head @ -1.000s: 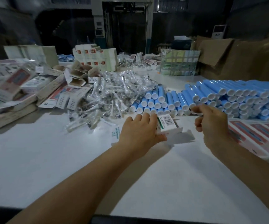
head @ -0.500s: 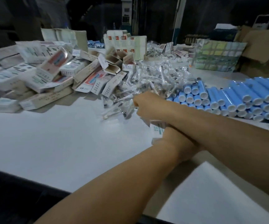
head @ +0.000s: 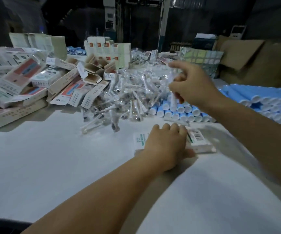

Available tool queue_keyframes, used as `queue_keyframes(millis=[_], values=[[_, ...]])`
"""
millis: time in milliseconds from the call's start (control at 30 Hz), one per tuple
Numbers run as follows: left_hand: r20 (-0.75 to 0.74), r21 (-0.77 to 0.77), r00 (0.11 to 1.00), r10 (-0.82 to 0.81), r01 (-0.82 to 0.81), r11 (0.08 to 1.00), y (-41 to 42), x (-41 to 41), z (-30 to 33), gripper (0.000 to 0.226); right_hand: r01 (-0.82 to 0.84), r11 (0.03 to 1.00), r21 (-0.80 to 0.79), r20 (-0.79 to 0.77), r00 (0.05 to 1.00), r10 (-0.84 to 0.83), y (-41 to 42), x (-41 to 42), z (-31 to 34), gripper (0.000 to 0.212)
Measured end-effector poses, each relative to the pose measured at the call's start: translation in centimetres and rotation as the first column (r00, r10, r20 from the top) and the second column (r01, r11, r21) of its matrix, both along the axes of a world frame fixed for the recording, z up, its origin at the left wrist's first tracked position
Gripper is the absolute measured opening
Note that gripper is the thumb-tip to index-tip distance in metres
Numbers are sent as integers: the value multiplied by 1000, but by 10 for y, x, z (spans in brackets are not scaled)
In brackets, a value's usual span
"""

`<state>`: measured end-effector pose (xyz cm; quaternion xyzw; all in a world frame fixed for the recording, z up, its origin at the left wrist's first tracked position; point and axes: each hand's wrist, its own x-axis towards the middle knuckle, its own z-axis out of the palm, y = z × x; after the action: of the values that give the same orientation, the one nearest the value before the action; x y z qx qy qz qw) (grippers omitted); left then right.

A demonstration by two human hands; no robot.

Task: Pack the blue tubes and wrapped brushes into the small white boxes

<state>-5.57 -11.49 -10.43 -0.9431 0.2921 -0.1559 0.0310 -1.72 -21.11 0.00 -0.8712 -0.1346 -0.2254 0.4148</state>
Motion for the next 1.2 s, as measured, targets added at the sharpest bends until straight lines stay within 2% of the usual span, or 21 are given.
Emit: queue_keyframes(millis=[67, 167, 233, 300, 333, 400, 533, 633, 700, 800, 900, 1000, 1200], values=[[57, -37, 998, -35, 37, 999, 0, 1, 0, 69, 85, 957, 278, 13, 996, -92, -46, -19, -4, 38], [63, -85, 997, -33, 38, 996, 1, 0, 2, 70, 256, 750, 610, -102, 964, -246, -97, -46, -35, 25], [56, -99, 998, -5, 11, 995, 1, 2, 2, 73, 342, 608, 716, -207, 937, -283, -116, -57, -61, 22], [79, -105, 997, 27, -19, 994, 1, 0, 2, 75, 383, 523, 761, -287, 923, -258, -123, -61, -79, 18], [94, -104, 995, 33, -23, 994, -1, 0, 2, 77, 394, 519, 758, -310, 919, -245, -123, -60, -83, 16], [115, -87, 993, 32, -22, 996, -4, -2, 2, 81, 425, 577, 698, -322, 905, -278, -117, -57, -86, 14], [163, -72, 986, 20, -9, 997, -10, -5, 1, 82, 425, 655, 624, -280, 905, -321, -95, -58, -89, 18], [168, -72, 986, 20, -8, 997, -14, -4, 1, 83, 388, 770, 507, -281, 918, -278, -80, -63, -97, 9], [175, -77, 984, 30, -17, 997, -15, -4, 1, 84, 368, 831, 418, -344, 910, -230, -75, -65, -100, 26], [172, -68, 984, 42, -30, 997, -12, -1, 1, 87, 319, 782, 535, -280, 941, -192, -78, -69, -96, 27], [157, -105, 985, 69, -53, 993, -6, 3, 3, 88, 395, 748, 533, -180, 917, -356, -89, -74, -92, 25], [141, -135, 985, 102, -83, 987, -4, 8, 4, 87, 373, 767, 522, -165, 926, -339, -88, -79, -96, 30], [162, -118, 981, 106, -88, 989, -3, 6, 3, 89, 351, 819, 453, -176, 936, -304, -76, -82, -99, 27]])
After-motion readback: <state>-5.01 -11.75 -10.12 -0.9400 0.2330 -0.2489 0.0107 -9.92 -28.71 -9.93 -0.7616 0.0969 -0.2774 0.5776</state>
